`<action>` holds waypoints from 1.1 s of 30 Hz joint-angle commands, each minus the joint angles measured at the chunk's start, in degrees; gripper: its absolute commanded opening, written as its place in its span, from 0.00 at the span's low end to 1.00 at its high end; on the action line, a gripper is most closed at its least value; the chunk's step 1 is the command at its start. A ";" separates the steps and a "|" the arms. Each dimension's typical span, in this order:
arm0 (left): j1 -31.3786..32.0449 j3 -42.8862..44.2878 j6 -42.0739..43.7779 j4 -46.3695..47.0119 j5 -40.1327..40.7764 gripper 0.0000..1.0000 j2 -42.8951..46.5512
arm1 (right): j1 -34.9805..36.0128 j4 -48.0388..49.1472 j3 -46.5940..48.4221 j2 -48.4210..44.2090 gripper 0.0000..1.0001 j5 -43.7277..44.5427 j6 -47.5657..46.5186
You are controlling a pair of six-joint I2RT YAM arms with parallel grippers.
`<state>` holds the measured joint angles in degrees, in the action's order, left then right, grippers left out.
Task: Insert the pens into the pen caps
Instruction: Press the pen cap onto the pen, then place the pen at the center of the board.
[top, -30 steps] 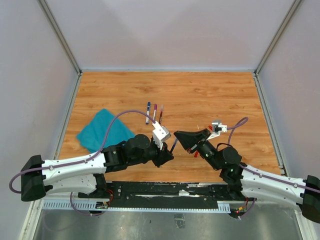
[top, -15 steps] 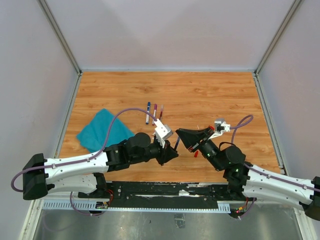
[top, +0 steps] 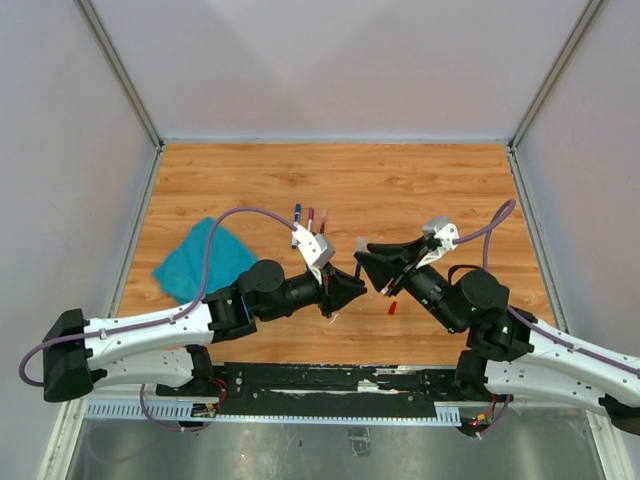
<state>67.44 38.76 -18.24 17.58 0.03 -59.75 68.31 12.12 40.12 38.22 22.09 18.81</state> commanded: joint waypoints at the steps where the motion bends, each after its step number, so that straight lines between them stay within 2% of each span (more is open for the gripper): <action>1: -0.98 -2.04 -0.04 6.65 3.34 0.00 3.52 | 1.30 -10.24 3.77 -0.89 0.42 -0.50 -6.19; 4: -0.99 -4.29 -1.03 4.97 4.89 0.00 4.96 | 1.30 -10.97 3.67 -3.73 0.51 0.91 -6.68; 8: -0.99 -5.23 -2.41 0.11 9.88 0.00 5.82 | 1.30 -12.30 -0.11 -8.86 0.57 5.72 -7.01; 11: -1.06 -4.10 -3.53 -4.89 15.48 0.01 4.78 | 1.25 -17.76 -0.85 -9.74 0.62 10.11 -6.85; 13: -1.86 -2.10 -5.27 -9.49 19.35 0.01 2.52 | 1.22 -23.43 0.57 -7.91 0.68 14.35 -5.48; 16: -6.96 2.81 -7.42 -16.98 17.41 0.00 -3.02 | 0.70 -35.18 6.23 -1.89 0.75 18.74 -3.90; 19: -10.17 6.57 -7.24 -20.39 15.97 0.00 -7.98 | -1.54 -43.75 11.86 4.74 0.79 21.03 -1.28; 21: -12.02 10.35 -6.44 -23.45 15.47 0.01 -12.14 | -5.19 -46.30 13.82 7.43 0.81 17.79 -0.49; 22: -12.80 12.63 -6.00 -25.28 15.58 0.01 -15.35 | -8.26 -46.57 14.14 8.20 0.83 13.20 -0.40; 25: -14.54 19.06 -4.60 -30.02 16.94 0.01 -22.56 | -21.64 -44.99 12.23 8.58 0.90 -7.04 1.04; 27: -15.83 22.56 -4.01 -31.45 17.39 0.00 -26.99 | -28.40 -42.84 9.43 7.66 0.92 -16.10 2.06; 30: -17.91 28.38 -3.67 -34.22 16.85 0.00 -34.31 | -33.72 -41.22 5.41 6.19 0.95 -22.86 3.10; 33: -19.71 34.51 -3.36 -37.84 16.29 0.01 -41.85 | -34.34 -41.39 2.76 4.53 0.97 -24.12 3.15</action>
<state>50.11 66.63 -23.05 -13.98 16.01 -94.28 35.70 -29.39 46.13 44.88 8.67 20.18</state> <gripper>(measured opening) 0.155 0.956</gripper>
